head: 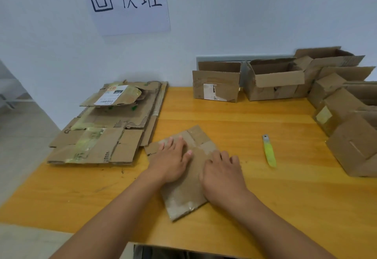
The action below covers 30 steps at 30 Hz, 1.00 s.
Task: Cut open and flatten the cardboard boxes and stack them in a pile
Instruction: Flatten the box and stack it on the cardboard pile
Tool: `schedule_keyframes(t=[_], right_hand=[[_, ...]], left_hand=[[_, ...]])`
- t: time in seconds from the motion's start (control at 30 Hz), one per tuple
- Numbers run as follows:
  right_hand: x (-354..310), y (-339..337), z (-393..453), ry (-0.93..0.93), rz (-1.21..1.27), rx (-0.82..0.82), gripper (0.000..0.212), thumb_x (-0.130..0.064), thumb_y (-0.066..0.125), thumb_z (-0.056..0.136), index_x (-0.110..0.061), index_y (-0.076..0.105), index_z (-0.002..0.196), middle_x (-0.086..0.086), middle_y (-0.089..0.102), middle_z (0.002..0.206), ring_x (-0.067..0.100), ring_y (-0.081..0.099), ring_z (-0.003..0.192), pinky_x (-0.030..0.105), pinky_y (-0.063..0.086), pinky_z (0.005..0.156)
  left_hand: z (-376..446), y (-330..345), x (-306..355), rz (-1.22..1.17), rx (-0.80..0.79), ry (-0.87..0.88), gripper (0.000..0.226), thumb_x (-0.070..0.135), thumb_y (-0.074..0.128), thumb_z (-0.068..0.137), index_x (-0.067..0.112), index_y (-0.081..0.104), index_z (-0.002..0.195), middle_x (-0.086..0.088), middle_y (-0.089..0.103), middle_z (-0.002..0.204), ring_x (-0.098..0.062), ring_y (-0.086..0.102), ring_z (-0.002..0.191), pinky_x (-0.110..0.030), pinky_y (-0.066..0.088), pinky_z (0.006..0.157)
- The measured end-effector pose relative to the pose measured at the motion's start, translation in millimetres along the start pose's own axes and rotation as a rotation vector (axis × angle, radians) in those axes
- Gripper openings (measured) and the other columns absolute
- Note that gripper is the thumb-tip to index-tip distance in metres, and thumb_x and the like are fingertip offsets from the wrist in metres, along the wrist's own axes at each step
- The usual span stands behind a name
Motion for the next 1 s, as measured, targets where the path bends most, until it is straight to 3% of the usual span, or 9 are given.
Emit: schedule_keyframes(t=[0.1,0.2,0.3,0.43,0.53,0.67,0.8,0.93,1.0], right_hand=[[10,4,-3,-0.035,0.044,0.046,0.038,-0.035,0.029,0.102,-0.014,0.054,0.121,0.010,0.042,0.135,0.029,0.033,0.126,0.042,0.028,0.098],[22,21,6,-0.124,0.154,-0.022,0.054,-0.042,0.025,0.105,-0.016,0.025,0.153,0.002,0.006,0.166,0.021,-0.002,0.153,0.038,0.008,0.121],[25,37,6,-0.153,0.191,-0.093,0.060,-0.047,0.016,0.105,-0.027,0.000,0.159,-0.007,-0.013,0.166,0.013,-0.017,0.151,0.034,-0.006,0.121],[27,45,4,-0.142,0.160,-0.090,0.079,-0.060,-0.009,0.087,-0.026,-0.006,0.158,-0.005,-0.016,0.165,0.012,-0.019,0.150,0.032,-0.011,0.119],[24,41,-4,-0.105,0.163,-0.134,0.064,-0.053,0.003,0.102,-0.024,-0.008,0.158,-0.004,-0.017,0.165,0.014,-0.021,0.150,0.038,-0.010,0.122],[16,39,-37,-0.022,0.066,-0.090,0.085,-0.057,-0.010,0.087,-0.019,0.013,0.159,0.004,0.008,0.167,0.024,0.005,0.153,0.052,0.004,0.121],[11,40,-68,0.041,0.052,-0.038,0.067,-0.055,0.029,0.092,-0.012,0.065,0.128,0.012,0.063,0.132,0.033,0.061,0.118,0.056,0.049,0.090],[9,38,-88,0.050,0.110,-0.087,0.083,-0.062,-0.004,0.088,-0.022,0.016,0.158,0.004,0.013,0.165,0.026,0.012,0.151,0.056,0.012,0.116],[9,36,-94,0.059,0.112,-0.075,0.074,-0.062,0.001,0.095,-0.024,0.005,0.158,0.001,0.004,0.166,0.023,0.002,0.151,0.054,0.005,0.117]], left_hand=[[-10,2,-1,0.174,-0.004,0.099,0.054,0.051,0.018,0.104,0.023,0.024,0.150,0.003,0.007,0.166,-0.019,0.001,0.152,-0.041,0.005,0.122],[-18,10,3,0.224,-0.006,0.102,0.059,0.051,0.014,0.104,0.025,0.015,0.156,0.004,0.002,0.166,-0.020,-0.002,0.152,-0.040,0.001,0.124],[-27,22,13,0.054,0.014,0.006,0.062,0.054,0.012,0.103,0.026,0.006,0.158,0.004,-0.005,0.165,-0.018,-0.010,0.151,-0.036,-0.003,0.123],[-31,29,13,-0.025,0.029,0.002,0.064,0.057,0.008,0.102,0.027,0.003,0.158,0.006,-0.009,0.165,-0.013,-0.016,0.150,-0.032,-0.009,0.121],[-34,30,15,0.035,0.016,0.038,0.066,0.059,0.009,0.101,0.026,-0.001,0.158,0.006,-0.013,0.164,-0.013,-0.019,0.149,-0.033,-0.011,0.121],[-47,32,19,0.059,-0.032,0.171,0.069,0.063,0.012,0.099,0.028,-0.001,0.158,0.011,-0.014,0.163,-0.008,-0.021,0.148,-0.032,-0.010,0.122],[-64,35,20,0.087,-0.018,0.299,0.079,0.072,0.005,0.090,0.031,0.002,0.158,0.013,-0.009,0.164,-0.005,-0.018,0.148,-0.030,-0.007,0.122],[-85,35,26,0.077,0.127,0.267,0.067,0.067,0.021,0.096,0.034,0.028,0.153,0.014,0.021,0.161,-0.009,0.016,0.149,-0.029,0.016,0.119],[-97,37,26,0.074,0.262,0.187,0.057,0.063,0.028,0.097,0.033,0.045,0.143,0.010,0.040,0.150,-0.013,0.039,0.134,-0.031,0.033,0.108]])
Point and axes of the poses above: each hand's wrist, its own z-axis towards the middle knuckle, its own y-axis out of the palm, x = y × z, the point moved 1 cm from there along z, towards the middle knuckle
